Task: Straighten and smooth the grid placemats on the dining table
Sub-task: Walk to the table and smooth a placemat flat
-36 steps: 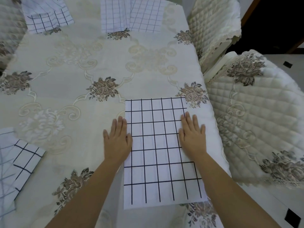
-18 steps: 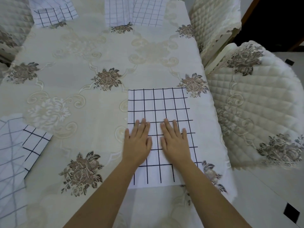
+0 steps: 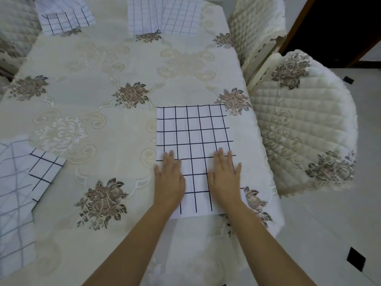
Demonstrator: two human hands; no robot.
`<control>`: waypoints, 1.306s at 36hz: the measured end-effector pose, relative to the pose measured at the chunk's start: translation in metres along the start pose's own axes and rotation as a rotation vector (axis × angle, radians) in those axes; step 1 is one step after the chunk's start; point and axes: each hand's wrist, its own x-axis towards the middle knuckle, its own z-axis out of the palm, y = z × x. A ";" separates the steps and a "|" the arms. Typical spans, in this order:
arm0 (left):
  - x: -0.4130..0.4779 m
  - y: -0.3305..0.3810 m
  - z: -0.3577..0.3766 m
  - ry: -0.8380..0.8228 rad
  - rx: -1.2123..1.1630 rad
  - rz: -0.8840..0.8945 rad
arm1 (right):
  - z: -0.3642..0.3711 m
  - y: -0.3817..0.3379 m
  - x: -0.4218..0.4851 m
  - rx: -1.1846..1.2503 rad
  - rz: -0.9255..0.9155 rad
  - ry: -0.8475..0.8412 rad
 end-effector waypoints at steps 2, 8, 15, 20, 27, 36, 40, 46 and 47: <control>-0.008 0.010 0.010 -0.085 0.063 0.036 | 0.013 -0.022 -0.013 0.015 -0.090 -0.019; -0.023 -0.002 0.015 -0.050 0.169 0.062 | 0.031 -0.022 -0.034 0.000 -0.122 -0.037; -0.034 -0.039 0.013 0.030 0.120 0.008 | 0.023 0.023 -0.033 0.010 -0.033 -0.014; -0.045 -0.058 0.008 0.036 0.105 -0.051 | 0.014 0.046 -0.037 0.002 0.090 -0.010; -0.055 -0.062 0.005 0.021 0.052 -0.110 | 0.008 0.046 -0.045 0.080 0.143 -0.028; -0.054 -0.031 -0.026 -0.035 -0.314 -0.339 | -0.031 0.013 -0.029 0.662 0.432 0.073; -0.075 -0.014 -0.038 0.067 -0.519 -0.410 | -0.045 -0.010 -0.045 0.757 0.296 0.037; -0.117 -0.001 -0.045 0.145 -0.746 -0.523 | -0.041 -0.047 -0.070 0.903 0.197 -0.194; -0.125 -0.004 -0.046 0.157 -0.775 -0.542 | -0.040 -0.055 -0.073 0.911 0.184 -0.216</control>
